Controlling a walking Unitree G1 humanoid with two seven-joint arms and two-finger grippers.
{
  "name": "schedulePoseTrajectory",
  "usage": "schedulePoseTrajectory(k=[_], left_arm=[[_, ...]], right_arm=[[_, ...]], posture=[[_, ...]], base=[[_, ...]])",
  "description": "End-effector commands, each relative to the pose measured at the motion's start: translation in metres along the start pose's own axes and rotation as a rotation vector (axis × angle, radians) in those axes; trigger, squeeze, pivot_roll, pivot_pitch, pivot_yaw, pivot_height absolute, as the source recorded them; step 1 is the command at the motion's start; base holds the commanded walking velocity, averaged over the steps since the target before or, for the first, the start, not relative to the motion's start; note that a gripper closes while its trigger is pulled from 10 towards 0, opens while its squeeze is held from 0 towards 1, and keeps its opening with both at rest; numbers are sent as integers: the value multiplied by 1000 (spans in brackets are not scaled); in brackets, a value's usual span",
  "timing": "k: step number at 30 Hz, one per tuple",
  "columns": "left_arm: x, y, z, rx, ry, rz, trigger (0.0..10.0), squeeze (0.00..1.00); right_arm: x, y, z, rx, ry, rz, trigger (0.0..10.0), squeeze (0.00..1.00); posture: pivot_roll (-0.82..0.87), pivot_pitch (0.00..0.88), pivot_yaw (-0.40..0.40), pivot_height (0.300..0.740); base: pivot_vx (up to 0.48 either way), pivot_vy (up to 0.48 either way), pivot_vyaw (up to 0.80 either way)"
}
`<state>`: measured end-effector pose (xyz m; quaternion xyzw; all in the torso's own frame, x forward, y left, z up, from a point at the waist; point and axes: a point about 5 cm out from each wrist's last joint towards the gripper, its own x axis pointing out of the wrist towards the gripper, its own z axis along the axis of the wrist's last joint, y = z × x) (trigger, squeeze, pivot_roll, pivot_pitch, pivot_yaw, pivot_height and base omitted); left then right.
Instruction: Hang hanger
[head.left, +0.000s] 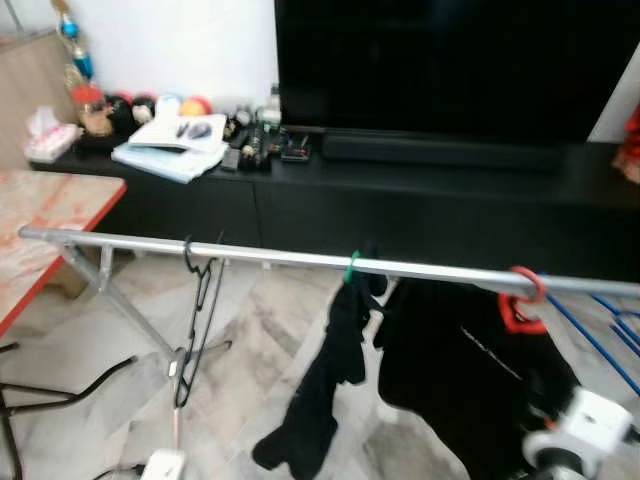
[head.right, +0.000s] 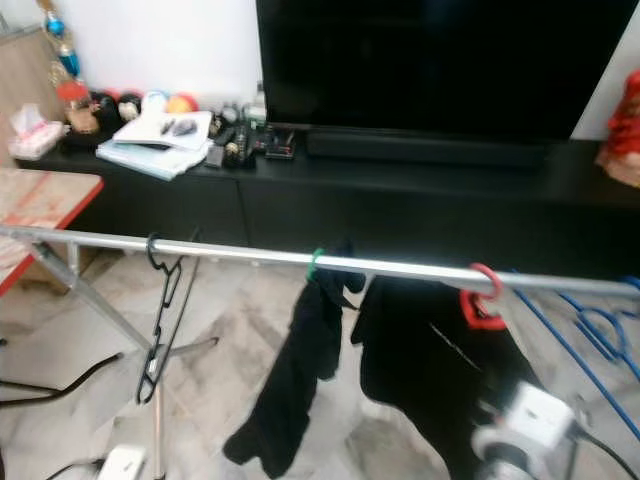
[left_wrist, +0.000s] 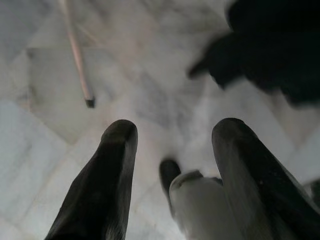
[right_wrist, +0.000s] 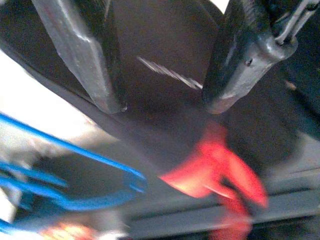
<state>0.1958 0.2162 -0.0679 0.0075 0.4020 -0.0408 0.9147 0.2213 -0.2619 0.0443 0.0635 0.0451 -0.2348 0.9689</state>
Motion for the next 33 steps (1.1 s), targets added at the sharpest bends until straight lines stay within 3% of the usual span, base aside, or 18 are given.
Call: schedulePoseTrajectory(k=[1, 7, 21, 28, 33], left_arm=[[-10, 14, -24, -3, 84, 39, 10000, 0], [-10, 13, -24, -5, 85, 37, 10000, 0], [-11, 14, -25, 4, 89, 30, 10000, 0], [-10, 12, -26, 5, 92, 25, 10000, 0], [-10, 11, -25, 6, 92, 23, 10000, 0]], right_arm=[[0, 17, 2, 23, -17, 48, 10000, 0], [0, 18, 7, 28, -39, 51, 10000, 0], [11, 10, 49, 44, -189, -43, 10000, 0], [28, 2, 50, 8, -101, -41, 10000, 0], [46, 4, 43, -61, 30, 25, 10000, 0]], posture=[[-27, 56, 13, 740], [-27, 56, 13, 740], [-27, 59, 16, 740], [-26, 56, 15, 740], [-23, 49, 16, 740]], base=[[0, 0, 0], [0, 0, 0], [0, 0, 0], [0, 0, 0], [0, 0, 0]])
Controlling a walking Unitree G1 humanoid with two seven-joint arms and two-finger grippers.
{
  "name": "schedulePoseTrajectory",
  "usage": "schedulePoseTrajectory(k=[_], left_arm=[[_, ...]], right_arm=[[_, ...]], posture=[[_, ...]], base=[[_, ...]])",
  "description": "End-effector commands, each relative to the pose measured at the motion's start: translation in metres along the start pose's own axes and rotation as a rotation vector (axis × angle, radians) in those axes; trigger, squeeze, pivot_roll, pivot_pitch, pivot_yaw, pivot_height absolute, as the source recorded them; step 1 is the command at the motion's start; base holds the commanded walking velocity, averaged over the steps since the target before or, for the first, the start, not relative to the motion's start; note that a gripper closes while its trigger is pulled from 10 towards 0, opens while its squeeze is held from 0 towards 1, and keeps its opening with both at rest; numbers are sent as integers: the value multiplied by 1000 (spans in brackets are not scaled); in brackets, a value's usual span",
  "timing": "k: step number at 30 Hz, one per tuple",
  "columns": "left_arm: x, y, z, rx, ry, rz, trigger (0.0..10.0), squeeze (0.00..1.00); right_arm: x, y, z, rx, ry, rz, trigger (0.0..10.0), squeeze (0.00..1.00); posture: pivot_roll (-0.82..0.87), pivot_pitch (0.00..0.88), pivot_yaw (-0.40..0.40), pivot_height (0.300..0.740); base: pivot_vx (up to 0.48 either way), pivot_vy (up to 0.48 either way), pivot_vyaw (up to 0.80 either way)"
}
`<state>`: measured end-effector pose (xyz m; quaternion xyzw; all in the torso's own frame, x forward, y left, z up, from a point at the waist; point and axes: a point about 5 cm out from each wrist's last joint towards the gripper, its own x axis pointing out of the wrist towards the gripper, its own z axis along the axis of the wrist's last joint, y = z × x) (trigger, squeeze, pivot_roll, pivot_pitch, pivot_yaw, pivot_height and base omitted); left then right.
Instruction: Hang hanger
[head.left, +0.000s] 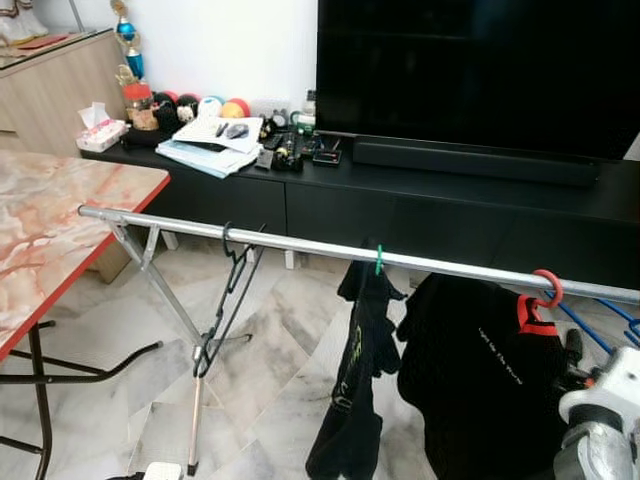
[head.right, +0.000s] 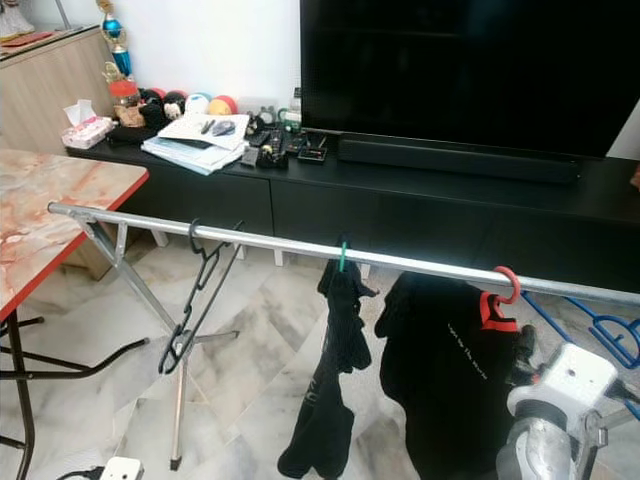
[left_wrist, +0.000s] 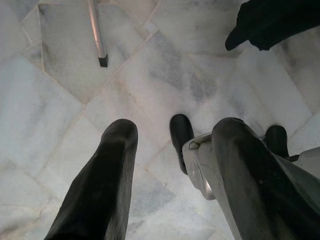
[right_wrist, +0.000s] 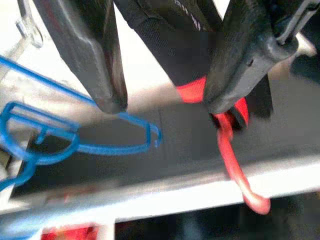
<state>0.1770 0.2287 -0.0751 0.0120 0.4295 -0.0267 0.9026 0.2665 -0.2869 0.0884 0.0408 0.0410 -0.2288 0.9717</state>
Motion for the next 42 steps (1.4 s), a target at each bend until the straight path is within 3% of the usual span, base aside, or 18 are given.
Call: schedulePoseTrajectory(k=[1, 6, 14, 26, 28, 31, 42], left_arm=[[-1, 0, -6, 12, 31, -5, 10000, 0], [-1, 1, -5, 16, 31, -7, 10000, 0], [-1, 3, -3, 17, 29, -1, 10000, 0], [-1, 3, -3, 18, 30, -1, 10000, 0], [-1, 3, -4, 26, 32, -5, 10000, 0], [-1, 3, -5, 30, 34, -6, 10000, 0], [-3, 4, -7, 34, 39, -3, 10000, 0]], right_arm=[[2, 3, -7, -13, 59, 37, 10000, 0], [16, 11, -2, -41, 91, 100, 10000, 0], [37, 9, 8, -60, 105, 112, 10000, 0], [40, 10, 10, -65, 104, 109, 10000, 0], [46, 17, 0, -60, 210, 139, 10000, 0], [49, 20, -3, -51, 265, 151, 10000, 0], [57, 16, 14, -13, 172, 115, 10000, 0]], posture=[[-23, 49, 16, 740], [-13, 41, 16, 740], [-5, 42, 20, 740], [-1, 43, 23, 740], [5, 47, 30, 740], [9, 50, 30, 740], [10, 57, 29, 740]], base=[[0, 0, 0], [0, 0, 0], [0, 0, 0], [0, 0, 0], [0, 0, 0], [0, 0, 0], [0, 0, 0]])
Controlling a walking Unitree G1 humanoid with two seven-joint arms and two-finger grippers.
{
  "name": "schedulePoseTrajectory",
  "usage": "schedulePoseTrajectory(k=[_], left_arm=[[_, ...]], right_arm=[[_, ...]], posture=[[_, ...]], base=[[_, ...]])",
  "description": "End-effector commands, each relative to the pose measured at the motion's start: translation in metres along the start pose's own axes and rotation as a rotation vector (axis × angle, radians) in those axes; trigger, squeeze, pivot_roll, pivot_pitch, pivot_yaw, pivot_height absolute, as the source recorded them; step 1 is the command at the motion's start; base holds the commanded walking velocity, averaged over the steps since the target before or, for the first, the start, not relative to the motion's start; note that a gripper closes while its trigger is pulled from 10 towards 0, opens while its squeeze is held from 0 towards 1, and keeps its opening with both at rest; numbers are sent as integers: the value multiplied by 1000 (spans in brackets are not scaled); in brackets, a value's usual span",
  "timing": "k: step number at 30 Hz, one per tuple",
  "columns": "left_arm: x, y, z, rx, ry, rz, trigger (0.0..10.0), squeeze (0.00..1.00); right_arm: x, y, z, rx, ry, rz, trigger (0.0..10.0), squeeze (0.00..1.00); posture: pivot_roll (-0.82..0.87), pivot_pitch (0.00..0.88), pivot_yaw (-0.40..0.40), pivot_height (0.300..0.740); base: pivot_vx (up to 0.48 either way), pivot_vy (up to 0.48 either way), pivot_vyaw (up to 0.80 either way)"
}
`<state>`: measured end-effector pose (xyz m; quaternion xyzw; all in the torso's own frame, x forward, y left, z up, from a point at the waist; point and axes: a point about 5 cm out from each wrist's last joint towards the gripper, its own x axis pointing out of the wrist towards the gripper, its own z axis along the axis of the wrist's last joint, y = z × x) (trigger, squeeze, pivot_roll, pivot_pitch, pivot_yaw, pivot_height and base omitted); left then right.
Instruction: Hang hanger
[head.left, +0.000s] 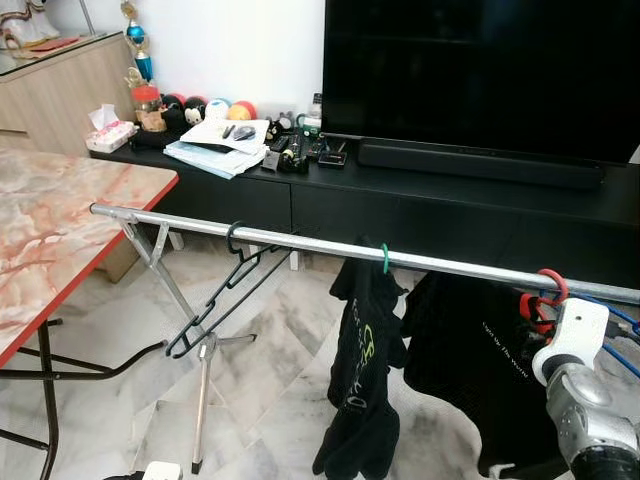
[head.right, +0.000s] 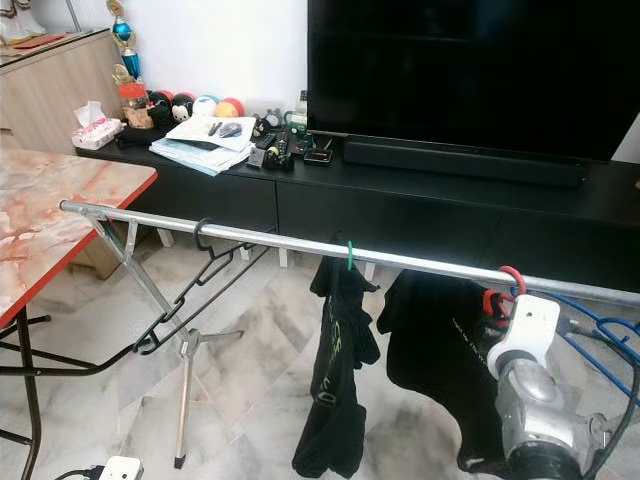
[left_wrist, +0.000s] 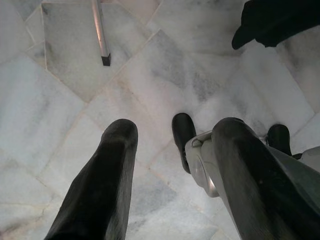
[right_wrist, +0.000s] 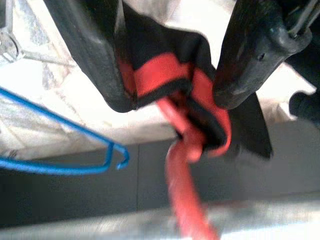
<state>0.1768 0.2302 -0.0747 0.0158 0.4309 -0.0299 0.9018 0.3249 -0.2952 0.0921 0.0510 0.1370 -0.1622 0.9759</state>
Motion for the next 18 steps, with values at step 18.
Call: schedulePoseTrajectory(k=[18], left_arm=[[-3, 4, -8, 37, 40, 0, 10000, 0]], right_arm=[[6, 4, -7, 30, 126, 8, 10000, 0]], posture=[[19, 59, 31, 740]], base=[[0, 0, 0]])
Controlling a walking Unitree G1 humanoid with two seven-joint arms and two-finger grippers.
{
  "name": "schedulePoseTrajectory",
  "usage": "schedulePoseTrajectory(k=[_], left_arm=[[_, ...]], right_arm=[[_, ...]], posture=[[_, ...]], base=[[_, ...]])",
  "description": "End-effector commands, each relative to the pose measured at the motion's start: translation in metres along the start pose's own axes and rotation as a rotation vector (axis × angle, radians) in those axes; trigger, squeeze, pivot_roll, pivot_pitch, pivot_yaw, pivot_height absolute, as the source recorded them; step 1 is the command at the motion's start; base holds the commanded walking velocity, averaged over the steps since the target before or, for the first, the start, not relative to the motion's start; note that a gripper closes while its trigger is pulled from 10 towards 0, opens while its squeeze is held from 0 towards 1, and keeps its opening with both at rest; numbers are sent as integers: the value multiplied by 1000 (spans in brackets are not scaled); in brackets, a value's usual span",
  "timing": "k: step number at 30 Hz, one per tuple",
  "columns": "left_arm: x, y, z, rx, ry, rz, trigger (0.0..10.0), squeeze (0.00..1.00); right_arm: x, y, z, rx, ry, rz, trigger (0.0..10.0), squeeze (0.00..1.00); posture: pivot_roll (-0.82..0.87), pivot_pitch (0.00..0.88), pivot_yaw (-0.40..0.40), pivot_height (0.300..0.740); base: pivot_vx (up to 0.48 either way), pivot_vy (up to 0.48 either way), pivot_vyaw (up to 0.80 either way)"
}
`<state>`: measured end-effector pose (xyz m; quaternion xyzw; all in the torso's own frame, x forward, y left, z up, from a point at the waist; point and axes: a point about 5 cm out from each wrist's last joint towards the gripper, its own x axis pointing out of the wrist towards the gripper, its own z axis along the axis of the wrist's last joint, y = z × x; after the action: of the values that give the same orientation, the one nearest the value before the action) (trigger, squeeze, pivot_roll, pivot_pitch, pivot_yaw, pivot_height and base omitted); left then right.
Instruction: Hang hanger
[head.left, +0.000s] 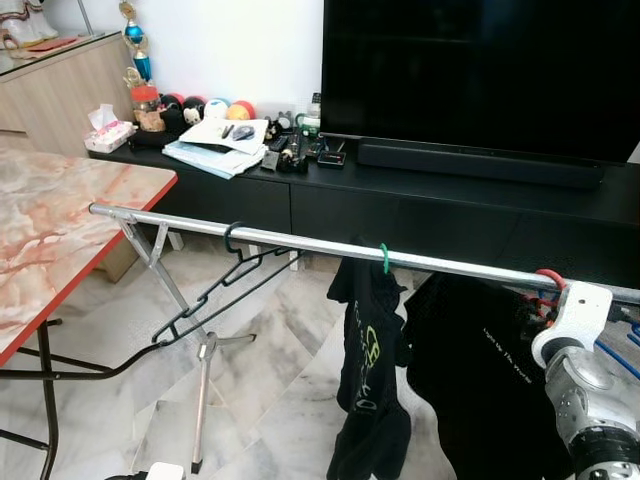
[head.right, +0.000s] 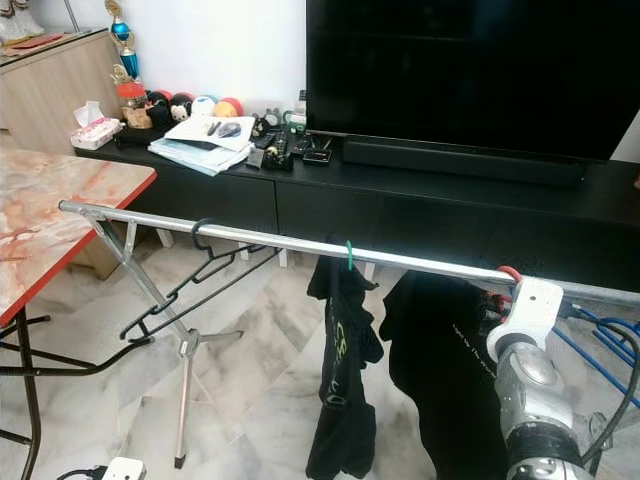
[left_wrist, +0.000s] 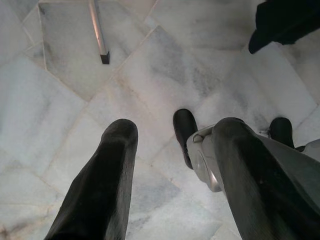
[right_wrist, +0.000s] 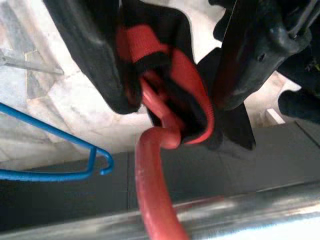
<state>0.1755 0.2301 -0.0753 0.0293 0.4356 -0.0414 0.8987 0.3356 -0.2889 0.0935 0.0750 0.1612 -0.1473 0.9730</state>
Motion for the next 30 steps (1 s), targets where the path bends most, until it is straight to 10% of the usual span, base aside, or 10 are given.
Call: schedulePoseTrajectory(k=[1, 21, 30], left_arm=[[-3, 4, -7, 3, 29, 9, 10000, 0], [-3, 4, -8, 18, 34, 4, 10000, 0], [-3, 4, -8, 25, 36, 0, 10000, 0]], right_arm=[[-1, -5, -11, 9, 73, -23, 10000, 0], [1, 32, 17, 296, -57, 217, 10000, 0], [1, 29, 15, 254, -29, 200, 10000, 0]], posture=[[19, 59, 31, 740], [26, 67, 36, 740], [26, 63, 35, 740]], base=[[0, 0, 0], [0, 0, 0], [0, 0, 0]])
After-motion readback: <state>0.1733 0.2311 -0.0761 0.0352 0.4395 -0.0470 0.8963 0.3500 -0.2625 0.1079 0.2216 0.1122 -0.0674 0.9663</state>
